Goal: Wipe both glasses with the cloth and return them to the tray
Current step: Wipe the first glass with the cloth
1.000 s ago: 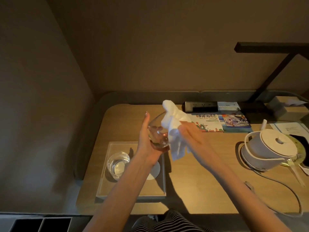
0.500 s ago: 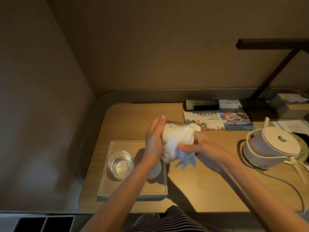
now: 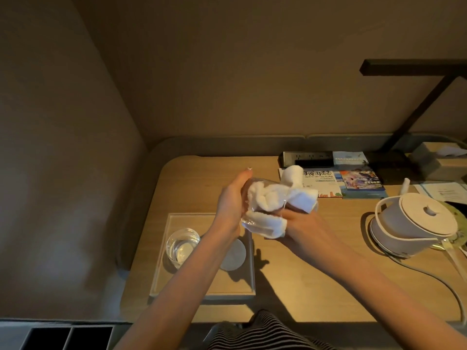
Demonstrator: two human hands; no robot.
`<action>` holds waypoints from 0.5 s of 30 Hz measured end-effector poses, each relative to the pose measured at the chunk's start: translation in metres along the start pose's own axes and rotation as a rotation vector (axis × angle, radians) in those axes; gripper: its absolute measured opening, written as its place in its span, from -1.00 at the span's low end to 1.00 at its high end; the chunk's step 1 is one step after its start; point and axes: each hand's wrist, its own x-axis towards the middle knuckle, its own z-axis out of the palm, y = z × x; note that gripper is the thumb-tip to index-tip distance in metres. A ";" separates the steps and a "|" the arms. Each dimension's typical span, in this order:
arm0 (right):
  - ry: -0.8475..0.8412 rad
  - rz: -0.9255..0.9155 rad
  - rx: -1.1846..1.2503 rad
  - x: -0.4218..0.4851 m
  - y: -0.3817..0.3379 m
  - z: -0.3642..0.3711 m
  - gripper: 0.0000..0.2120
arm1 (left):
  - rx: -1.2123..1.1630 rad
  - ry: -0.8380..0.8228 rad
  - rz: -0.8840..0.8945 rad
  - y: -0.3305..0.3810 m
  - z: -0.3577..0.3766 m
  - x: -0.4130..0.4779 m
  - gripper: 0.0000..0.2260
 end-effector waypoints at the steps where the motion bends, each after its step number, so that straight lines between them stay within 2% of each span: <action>1: 0.056 0.003 0.008 0.000 -0.001 0.003 -0.64 | -0.007 -0.006 0.004 0.001 0.000 0.000 -0.67; 3: 0.093 0.043 0.130 0.003 -0.006 0.005 -0.72 | -0.024 0.017 -0.001 -0.001 0.002 -0.001 -0.69; 6: 0.019 0.248 0.598 0.004 -0.014 -0.005 -0.79 | -0.060 0.114 0.088 -0.008 0.004 -0.003 -0.63; 9: -0.086 0.461 1.123 0.004 -0.014 -0.017 -0.85 | 0.056 0.140 0.408 -0.023 0.003 -0.003 -0.55; 11: -0.058 0.589 1.428 0.004 -0.010 -0.017 -0.83 | 0.247 0.118 0.639 -0.026 0.002 -0.004 -0.56; 13: 0.049 0.664 1.600 0.005 -0.010 -0.014 -0.76 | 0.403 0.065 0.758 -0.023 0.000 -0.002 -0.57; 15: 0.123 0.673 1.585 0.006 -0.014 -0.014 -0.69 | 0.478 -0.002 0.727 -0.019 -0.004 0.004 -0.56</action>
